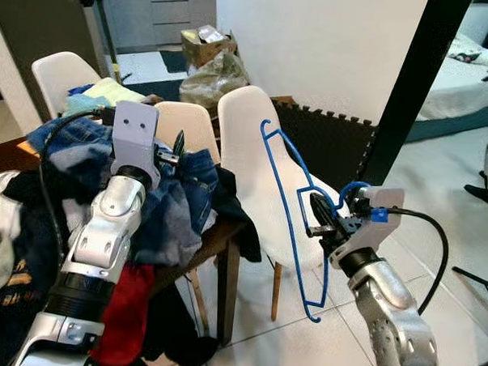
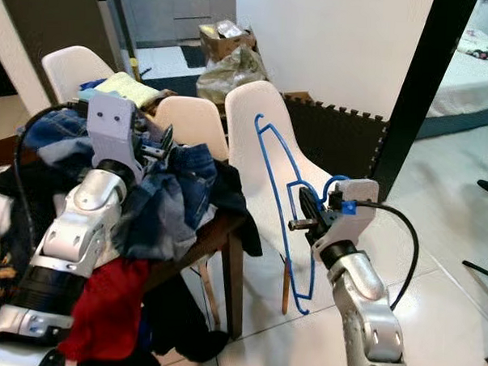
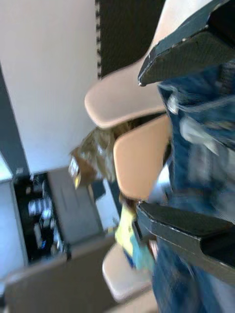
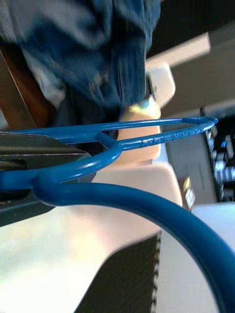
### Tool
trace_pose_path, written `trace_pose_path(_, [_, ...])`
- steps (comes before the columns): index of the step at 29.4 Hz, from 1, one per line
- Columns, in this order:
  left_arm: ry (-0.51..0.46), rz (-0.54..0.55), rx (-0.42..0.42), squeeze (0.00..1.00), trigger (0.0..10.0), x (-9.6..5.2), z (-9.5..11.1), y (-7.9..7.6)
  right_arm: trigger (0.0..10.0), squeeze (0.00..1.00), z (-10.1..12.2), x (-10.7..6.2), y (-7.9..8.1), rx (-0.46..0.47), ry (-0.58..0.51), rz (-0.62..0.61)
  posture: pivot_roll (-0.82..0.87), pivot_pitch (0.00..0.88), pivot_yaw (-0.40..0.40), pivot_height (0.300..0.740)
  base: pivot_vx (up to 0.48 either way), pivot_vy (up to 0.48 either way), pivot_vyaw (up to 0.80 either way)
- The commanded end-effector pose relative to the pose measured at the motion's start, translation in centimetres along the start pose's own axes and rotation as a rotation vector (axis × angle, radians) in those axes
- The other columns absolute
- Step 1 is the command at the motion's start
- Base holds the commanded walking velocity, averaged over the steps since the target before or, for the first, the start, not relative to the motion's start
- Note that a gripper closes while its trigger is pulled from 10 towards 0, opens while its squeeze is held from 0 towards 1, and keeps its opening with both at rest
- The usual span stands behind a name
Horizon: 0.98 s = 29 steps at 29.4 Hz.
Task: Hang hanger
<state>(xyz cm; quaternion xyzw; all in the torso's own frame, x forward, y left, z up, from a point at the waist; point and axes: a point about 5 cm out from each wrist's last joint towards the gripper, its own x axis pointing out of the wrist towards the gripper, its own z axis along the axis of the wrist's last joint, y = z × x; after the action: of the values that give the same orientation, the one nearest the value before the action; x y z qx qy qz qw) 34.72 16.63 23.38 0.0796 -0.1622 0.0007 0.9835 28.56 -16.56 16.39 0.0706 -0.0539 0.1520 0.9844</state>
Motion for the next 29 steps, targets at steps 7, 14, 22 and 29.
trace_pose_path(7, [-0.027, 0.099, 0.083, 0.00, 10.0, -0.1, 1.0, 3.1, 10.0, 0.00, 0.2, 0.0, 1.0, -0.040, -0.015, 0.044, -0.03, 0.000, 0.026, 0.740, -0.100, 0.000, 0.69])
trace_pose_path(14, [0.019, 0.163, 0.019, 0.00, 10.0, -0.6, 0.1, 5.0, 10.0, 0.00, 0.2, 0.0, 1.3, -0.049, -0.013, 0.062, -0.03, 0.000, 0.026, 0.740, 0.000, 0.000, 0.79])
trace_pose_path(22, [0.099, 0.183, -0.039, 0.00, 10.0, -1.7, -1.8, 5.3, 10.0, 0.00, -0.2, -0.2, 1.4, -0.076, 0.006, 0.074, -0.03, 0.000, 0.026, 0.740, 0.000, 0.000, 0.79])
trace_pose_path(29, [0.162, 0.227, -0.079, 0.00, 10.0, -2.7, -3.5, 5.8, 10.0, 0.00, -0.8, -0.5, -0.1, -0.112, 0.024, 0.019, -0.03, 0.000, 0.018, 0.740, 0.000, 0.000, 0.79])
